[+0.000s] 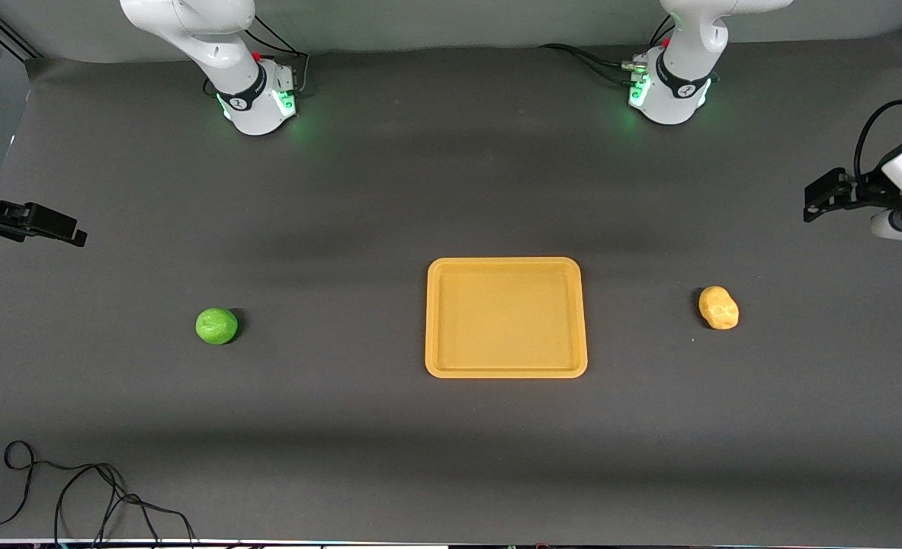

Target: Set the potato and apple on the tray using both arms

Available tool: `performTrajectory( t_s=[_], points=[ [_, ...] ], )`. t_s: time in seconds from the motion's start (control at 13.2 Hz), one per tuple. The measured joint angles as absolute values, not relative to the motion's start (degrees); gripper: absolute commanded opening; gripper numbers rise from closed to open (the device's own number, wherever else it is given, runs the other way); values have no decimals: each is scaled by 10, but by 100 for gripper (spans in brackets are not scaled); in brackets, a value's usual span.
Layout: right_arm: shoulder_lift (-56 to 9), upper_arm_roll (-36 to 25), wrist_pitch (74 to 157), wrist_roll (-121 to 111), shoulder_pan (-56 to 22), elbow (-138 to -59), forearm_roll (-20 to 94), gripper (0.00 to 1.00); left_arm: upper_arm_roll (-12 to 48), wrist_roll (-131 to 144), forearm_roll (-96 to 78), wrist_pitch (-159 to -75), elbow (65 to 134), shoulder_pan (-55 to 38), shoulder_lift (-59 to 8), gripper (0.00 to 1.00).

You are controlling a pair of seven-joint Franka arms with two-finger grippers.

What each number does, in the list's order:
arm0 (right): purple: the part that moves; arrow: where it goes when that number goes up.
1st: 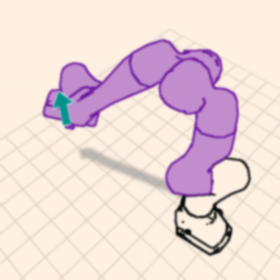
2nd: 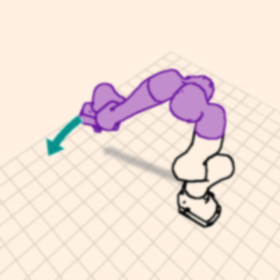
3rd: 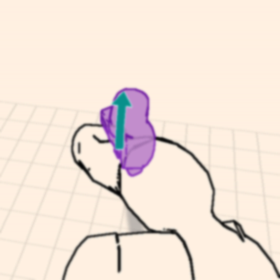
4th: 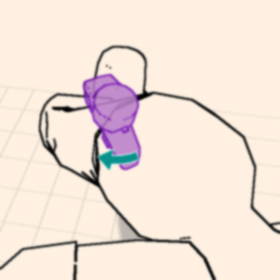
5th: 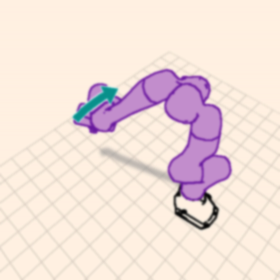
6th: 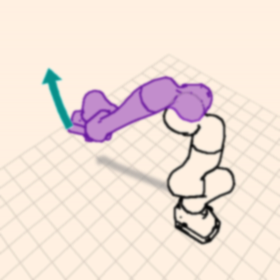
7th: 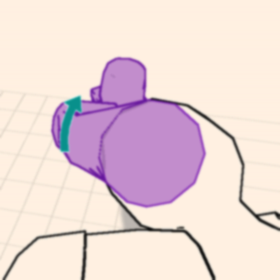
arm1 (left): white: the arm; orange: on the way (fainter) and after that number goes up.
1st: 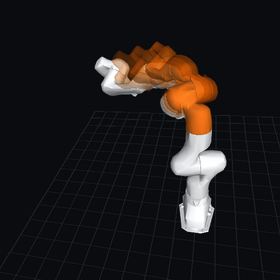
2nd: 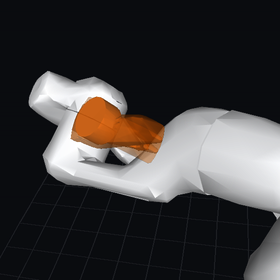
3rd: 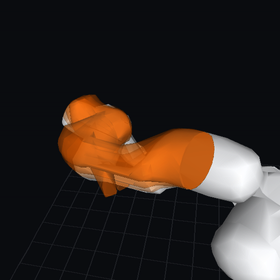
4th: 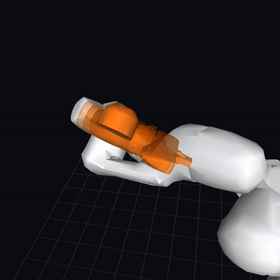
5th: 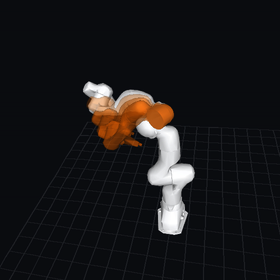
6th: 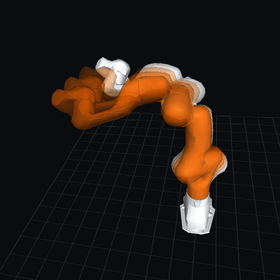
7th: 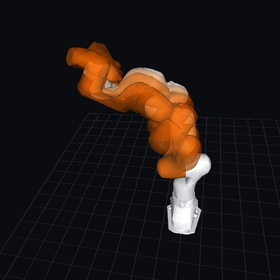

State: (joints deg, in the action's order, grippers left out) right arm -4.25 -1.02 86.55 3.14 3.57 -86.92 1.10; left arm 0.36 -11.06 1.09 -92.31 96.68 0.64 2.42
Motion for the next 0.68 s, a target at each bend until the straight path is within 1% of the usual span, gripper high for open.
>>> performTrajectory(
  t_s=[0.46, 0.53, 0.61, 0.68],
  points=[
    [-42, -10, 866, 31, 36, -869, 11, 100, 10, -107, 11, -918, 961, 6, 29, 92],
    [-42, -10, 867, 31, 36, -869, 11, 100, 10, -106, 11, -918, 961, 6, 29, 94],
    [-42, -10, 867, 31, 36, -869, 11, 100, 10, -106, 11, -918, 961, 6, 29, 98],
    [-42, -10, 868, 31, 36, -869, 11, 100, 10, -106, 11, -918, 961, 6, 29, 99]
  ],
)
